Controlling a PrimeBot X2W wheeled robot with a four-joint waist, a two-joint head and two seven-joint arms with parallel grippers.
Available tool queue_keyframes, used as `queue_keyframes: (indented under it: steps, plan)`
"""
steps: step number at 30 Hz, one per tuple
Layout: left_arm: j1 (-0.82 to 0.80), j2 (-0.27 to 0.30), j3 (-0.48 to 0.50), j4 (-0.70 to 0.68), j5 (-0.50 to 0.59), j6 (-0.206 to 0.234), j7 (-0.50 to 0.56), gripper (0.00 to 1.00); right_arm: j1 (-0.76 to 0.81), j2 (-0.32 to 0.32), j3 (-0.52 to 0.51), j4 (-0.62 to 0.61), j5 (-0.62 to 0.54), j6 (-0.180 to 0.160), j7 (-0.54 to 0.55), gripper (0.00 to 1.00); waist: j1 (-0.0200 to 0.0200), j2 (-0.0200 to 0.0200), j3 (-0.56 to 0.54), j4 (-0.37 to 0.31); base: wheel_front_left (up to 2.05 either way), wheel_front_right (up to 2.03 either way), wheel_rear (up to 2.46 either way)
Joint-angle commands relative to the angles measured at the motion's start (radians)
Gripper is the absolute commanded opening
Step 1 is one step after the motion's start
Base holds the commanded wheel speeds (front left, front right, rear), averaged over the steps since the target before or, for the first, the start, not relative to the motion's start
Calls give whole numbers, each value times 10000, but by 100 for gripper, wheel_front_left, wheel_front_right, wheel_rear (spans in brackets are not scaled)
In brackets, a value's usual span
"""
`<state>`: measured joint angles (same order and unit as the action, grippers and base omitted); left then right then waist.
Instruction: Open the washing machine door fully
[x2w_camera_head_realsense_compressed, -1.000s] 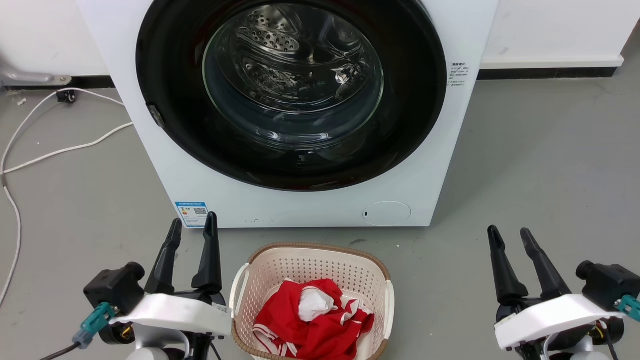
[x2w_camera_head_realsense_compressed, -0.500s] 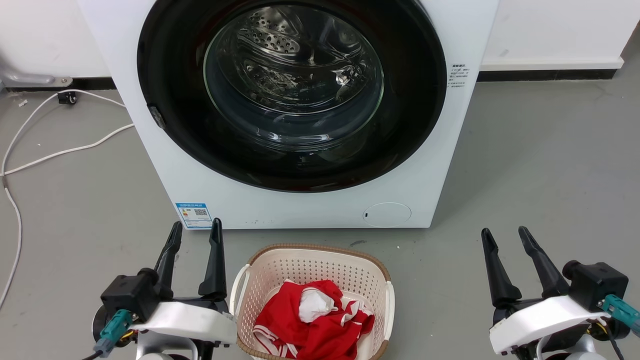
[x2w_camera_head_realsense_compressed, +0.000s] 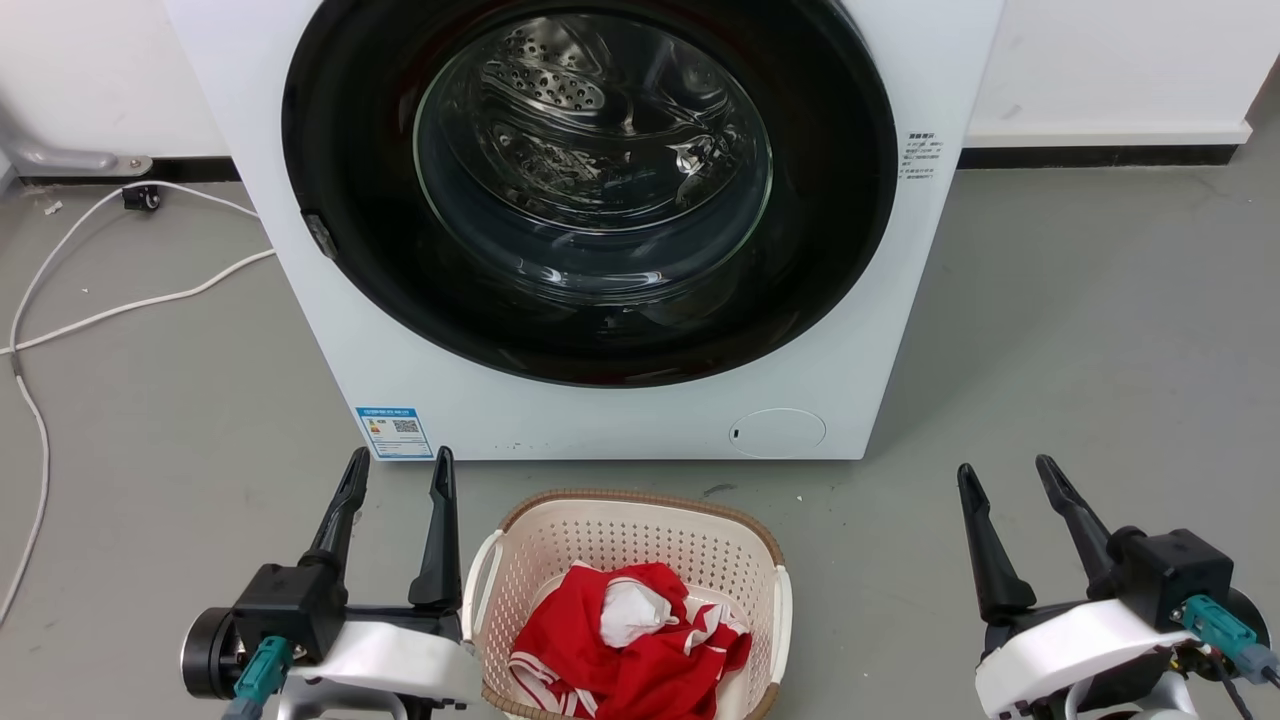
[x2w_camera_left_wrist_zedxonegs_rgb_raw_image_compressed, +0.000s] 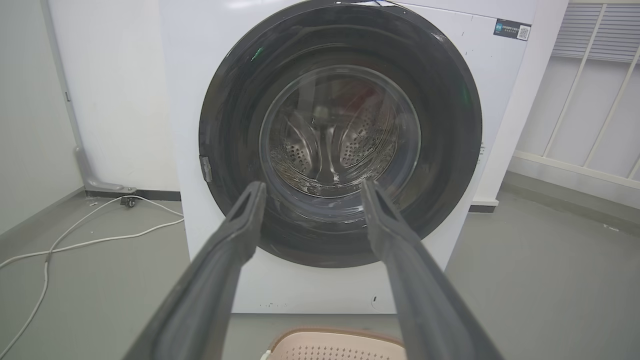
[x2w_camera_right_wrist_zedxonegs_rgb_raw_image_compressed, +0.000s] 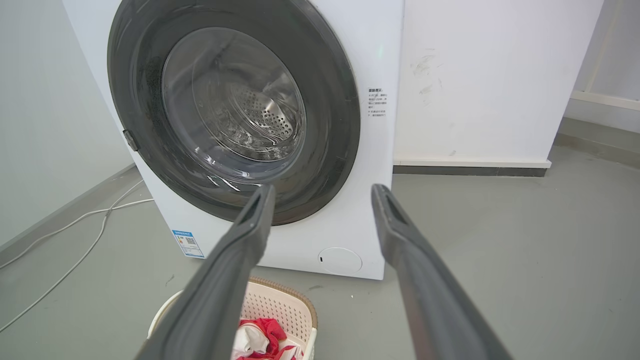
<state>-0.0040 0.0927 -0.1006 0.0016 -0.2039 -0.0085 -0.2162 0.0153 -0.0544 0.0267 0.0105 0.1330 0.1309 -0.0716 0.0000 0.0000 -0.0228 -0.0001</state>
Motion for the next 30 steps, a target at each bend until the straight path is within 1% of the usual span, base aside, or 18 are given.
queue_keyframes:
  steps: [1,15,25,30]
  plan:
    - [75,53,-50,-110,201,9,-103,100,46,39,15,-76,-191,-3,-75,100,0,0,1,7,0,0,0]
    - [288,-16,-54,-193,1000,-70,-347,100,103,53,77,-23,-815,-3,-225,100,0,0,-29,55,0,0,0]
    - [415,-114,25,-205,1610,-45,-512,100,121,63,118,-20,-1291,-3,-321,100,0,0,-31,86,0,0,0]
    - [415,-165,102,-144,1524,-134,-505,100,101,61,103,51,-1144,-3,-318,100,0,0,-10,84,0,0,0]
